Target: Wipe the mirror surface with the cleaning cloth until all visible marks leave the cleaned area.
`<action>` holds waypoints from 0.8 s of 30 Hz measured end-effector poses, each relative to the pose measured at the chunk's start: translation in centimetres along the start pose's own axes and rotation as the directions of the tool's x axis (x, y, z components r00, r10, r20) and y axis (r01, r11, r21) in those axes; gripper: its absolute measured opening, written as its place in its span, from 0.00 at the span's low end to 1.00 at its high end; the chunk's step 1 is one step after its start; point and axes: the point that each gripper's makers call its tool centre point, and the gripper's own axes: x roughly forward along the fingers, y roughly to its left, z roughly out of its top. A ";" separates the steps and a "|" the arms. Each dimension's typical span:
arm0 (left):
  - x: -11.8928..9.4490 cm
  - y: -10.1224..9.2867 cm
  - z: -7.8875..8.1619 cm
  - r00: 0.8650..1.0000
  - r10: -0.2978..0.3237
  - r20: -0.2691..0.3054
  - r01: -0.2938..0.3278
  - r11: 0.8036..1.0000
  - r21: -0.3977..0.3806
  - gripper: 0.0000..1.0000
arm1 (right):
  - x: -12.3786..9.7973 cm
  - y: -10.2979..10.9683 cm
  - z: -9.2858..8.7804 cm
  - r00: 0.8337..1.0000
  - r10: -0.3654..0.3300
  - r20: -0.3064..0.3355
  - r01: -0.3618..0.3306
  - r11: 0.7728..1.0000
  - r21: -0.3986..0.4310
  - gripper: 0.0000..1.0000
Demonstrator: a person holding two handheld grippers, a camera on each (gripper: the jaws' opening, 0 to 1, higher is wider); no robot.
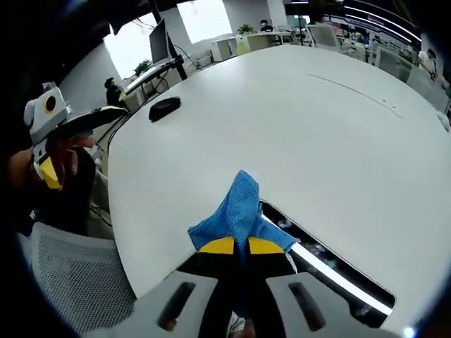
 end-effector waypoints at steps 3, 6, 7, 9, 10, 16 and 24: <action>0.3 0.2 -0.3 1.000 -0.005 -0.012 0.005 1.000 0.003 0.99 | 0.3 -0.7 0.6 1.000 -0.011 -0.004 0.011 1.000 0.000 0.00; 0.4 0.4 0.0 1.000 -0.005 0.000 0.005 1.000 0.001 0.99 | 0.6 -1.4 0.9 1.000 -0.016 -0.003 0.016 1.000 -0.009 0.00; 0.4 0.4 0.2 1.000 -0.003 0.004 0.003 1.000 -0.002 0.99 | 0.7 -1.6 1.0 1.000 -0.018 -0.004 0.018 1.000 -0.011 0.00; 0.4 0.3 0.3 1.000 -0.002 0.005 0.002 1.000 0.000 0.99 | 0.6 -1.6 1.2 1.000 -0.026 0.002 0.026 0.999 -0.030 0.00; 0.4 0.2 0.3 1.000 -0.003 0.002 0.003 1.000 0.003 0.99 | 0.7 -1.7 1.2 1.000 -0.023 0.001 0.023 0.999 -0.024 0.00; -0.1 0.9 0.4 1.000 0.005 -0.004 -0.005 1.000 0.019 0.99 | 0.8 -1.9 1.1 1.000 -0.021 0.004 0.021 0.999 -0.033 0.00; -0.4 1.1 1.1 1.000 0.016 0.004 -0.016 1.000 0.015 0.99 | 0.8 -1.9 1.0 1.000 -0.009 0.001 0.009 1.000 -0.026 0.00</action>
